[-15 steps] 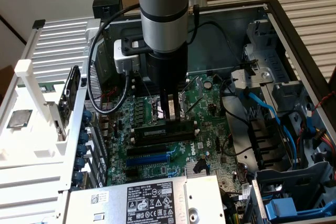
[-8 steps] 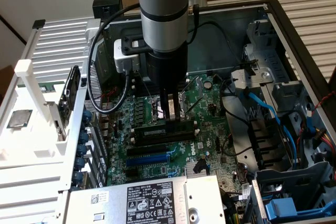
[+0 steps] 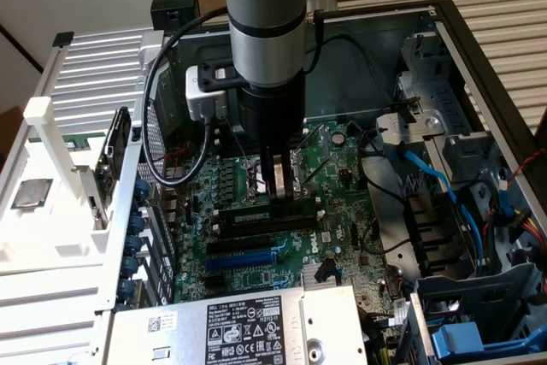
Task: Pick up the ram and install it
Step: 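Insert the ram into the slot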
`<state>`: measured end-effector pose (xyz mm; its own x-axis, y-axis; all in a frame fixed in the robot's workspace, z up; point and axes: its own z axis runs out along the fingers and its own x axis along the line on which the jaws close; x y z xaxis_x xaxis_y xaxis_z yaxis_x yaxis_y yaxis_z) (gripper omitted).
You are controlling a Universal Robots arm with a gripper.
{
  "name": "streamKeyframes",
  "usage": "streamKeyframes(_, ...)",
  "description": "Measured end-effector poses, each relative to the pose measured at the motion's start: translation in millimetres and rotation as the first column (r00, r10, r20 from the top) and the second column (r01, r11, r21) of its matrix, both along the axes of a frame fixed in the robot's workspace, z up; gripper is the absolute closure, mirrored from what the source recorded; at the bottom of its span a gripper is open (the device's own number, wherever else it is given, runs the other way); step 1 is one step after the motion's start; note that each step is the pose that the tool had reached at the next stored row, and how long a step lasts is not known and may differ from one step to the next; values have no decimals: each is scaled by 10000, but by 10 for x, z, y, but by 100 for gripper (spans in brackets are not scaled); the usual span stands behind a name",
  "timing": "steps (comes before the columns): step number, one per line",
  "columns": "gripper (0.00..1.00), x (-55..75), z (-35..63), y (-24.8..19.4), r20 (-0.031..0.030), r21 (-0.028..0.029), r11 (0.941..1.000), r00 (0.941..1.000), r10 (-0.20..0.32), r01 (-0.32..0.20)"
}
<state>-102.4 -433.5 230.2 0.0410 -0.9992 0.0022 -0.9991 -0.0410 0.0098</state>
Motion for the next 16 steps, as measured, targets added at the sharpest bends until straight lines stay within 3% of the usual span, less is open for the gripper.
streamKeyframes(7,87,0,-1,7,1,-57,10000,10000,-1,1)
streamKeyframes(16,87,0,-1,27,0,-67,10000,10000,0,0)
